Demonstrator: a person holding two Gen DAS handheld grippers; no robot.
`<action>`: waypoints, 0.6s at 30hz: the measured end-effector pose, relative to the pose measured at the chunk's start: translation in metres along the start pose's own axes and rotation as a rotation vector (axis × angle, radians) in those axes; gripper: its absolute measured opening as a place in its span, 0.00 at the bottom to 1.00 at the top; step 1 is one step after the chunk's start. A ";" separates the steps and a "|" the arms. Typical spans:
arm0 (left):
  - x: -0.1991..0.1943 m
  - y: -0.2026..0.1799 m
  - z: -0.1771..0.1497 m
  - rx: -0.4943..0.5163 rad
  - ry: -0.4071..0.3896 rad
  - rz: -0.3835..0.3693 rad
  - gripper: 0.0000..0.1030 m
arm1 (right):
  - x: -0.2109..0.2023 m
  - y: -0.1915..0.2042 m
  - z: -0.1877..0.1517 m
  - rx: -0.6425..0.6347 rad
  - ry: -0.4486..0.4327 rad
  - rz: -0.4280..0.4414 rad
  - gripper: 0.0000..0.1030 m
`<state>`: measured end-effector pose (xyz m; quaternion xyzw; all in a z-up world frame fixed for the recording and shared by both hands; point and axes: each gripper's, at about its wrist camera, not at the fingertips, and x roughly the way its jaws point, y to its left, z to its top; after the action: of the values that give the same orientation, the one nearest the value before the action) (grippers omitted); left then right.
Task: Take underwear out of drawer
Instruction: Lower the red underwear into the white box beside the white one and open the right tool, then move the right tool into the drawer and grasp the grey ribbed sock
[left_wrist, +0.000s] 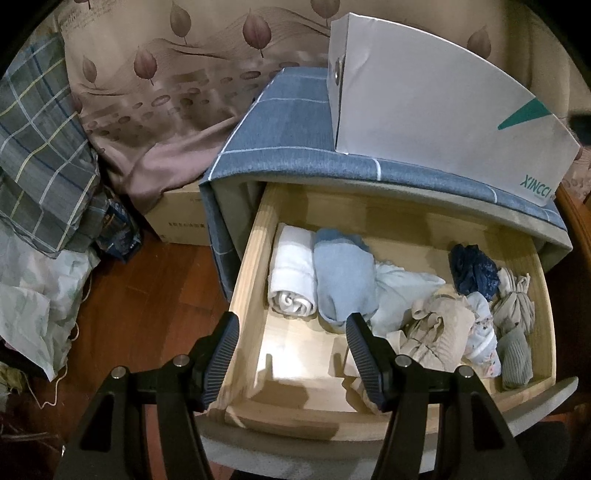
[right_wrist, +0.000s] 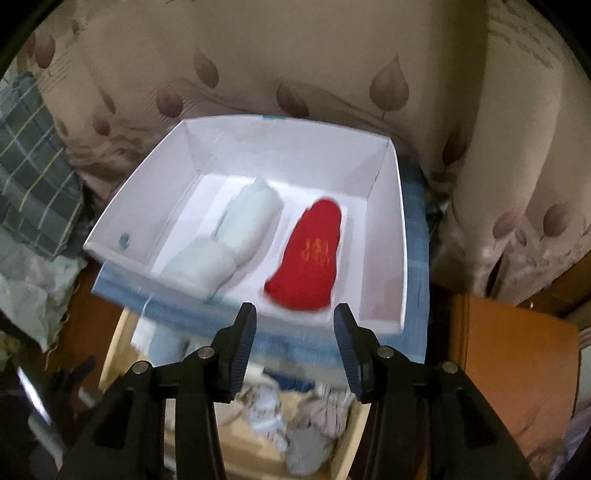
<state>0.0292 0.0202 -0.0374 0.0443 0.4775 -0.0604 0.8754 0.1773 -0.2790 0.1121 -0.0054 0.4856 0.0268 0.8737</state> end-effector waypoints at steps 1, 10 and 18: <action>0.001 0.000 0.001 0.000 0.004 -0.003 0.60 | -0.001 0.000 -0.006 -0.001 0.009 0.006 0.40; 0.004 0.002 0.002 -0.005 0.026 -0.021 0.60 | 0.030 0.005 -0.082 -0.015 0.192 0.056 0.40; 0.005 0.005 0.002 -0.018 0.034 -0.037 0.60 | 0.100 0.004 -0.141 0.021 0.436 0.057 0.39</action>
<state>0.0346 0.0242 -0.0403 0.0288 0.4936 -0.0715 0.8662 0.1107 -0.2758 -0.0472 0.0120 0.6633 0.0446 0.7470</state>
